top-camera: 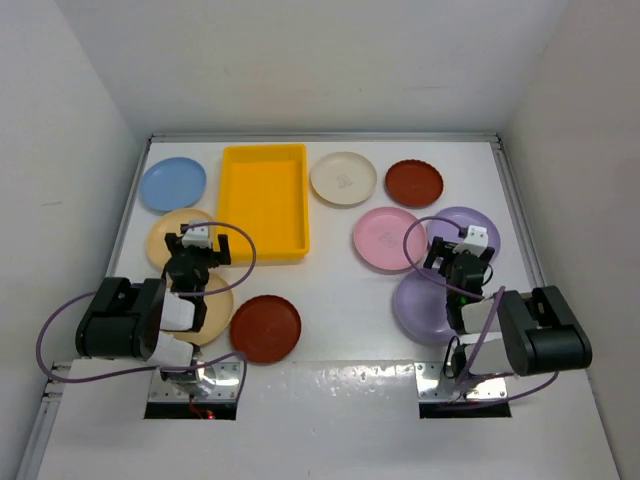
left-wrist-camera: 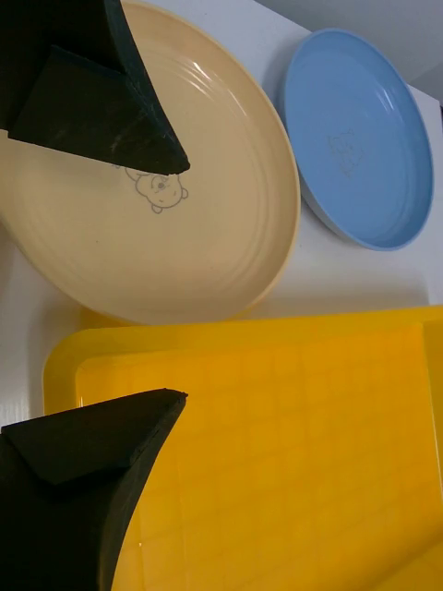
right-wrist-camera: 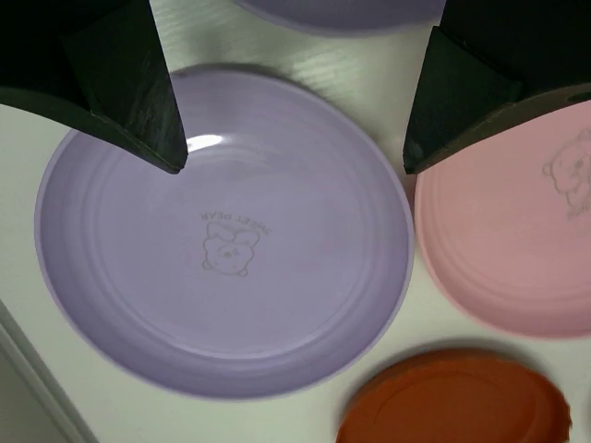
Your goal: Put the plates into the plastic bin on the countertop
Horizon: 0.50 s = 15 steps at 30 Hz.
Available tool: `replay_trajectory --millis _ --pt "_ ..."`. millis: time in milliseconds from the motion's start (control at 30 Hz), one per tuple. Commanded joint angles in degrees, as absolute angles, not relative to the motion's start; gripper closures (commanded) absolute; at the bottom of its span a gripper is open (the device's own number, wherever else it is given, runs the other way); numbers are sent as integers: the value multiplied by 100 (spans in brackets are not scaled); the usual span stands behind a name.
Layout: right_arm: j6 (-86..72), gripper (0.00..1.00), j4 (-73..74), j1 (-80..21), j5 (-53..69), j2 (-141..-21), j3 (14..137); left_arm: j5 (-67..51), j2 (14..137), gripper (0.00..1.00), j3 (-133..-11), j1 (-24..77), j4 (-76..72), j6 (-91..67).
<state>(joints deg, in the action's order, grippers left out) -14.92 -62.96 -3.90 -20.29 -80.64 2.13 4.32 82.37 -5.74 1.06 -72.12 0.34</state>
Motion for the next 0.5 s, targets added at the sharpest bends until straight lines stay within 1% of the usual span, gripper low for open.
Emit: replay_trajectory --millis 0,67,100,167,200,233,267,300,333,367,433,467 --pt "-1099 1 -5458 -588 -1583 -7439 234 413 8191 0 -659 132 -7506 -26" --pt "-880 1 -4767 -685 -1346 -6920 709 413 8191 0 -659 132 -7506 -26" --pt "-696 1 -3963 -755 -1258 -6821 851 413 8191 0 -659 132 -7506 -26" --pt "-265 1 -3675 -949 -871 -6401 1395 474 8191 0 -659 71 -7506 -88" --pt "197 1 -3361 -1028 -766 -6320 1519 553 7791 0 -885 70 -6853 -192" --pt "333 1 -3279 -1194 -660 -6154 1990 554 7509 0 -1070 -104 -6246 -272" --pt "656 1 -3009 -1221 -590 -6126 2169 75 7236 0 -1298 -201 -4909 -107" --pt "755 1 -2901 -1283 -563 -6126 2362 -217 6746 0 -1666 -289 -4321 34" --pt "930 1 -2692 -1344 -475 -6143 2939 -690 6463 0 -1757 -464 -3454 235" --pt "932 1 -2689 -1406 -475 -6161 3153 -790 6138 0 -1758 -553 -3445 237" --pt "1466 1 -2120 -1467 -229 -6240 3766 -791 5322 0 -1601 -615 -2666 62" --pt "1729 1 -1727 -1607 -89 -6292 4171 -843 4430 0 -1600 -667 -2393 62"
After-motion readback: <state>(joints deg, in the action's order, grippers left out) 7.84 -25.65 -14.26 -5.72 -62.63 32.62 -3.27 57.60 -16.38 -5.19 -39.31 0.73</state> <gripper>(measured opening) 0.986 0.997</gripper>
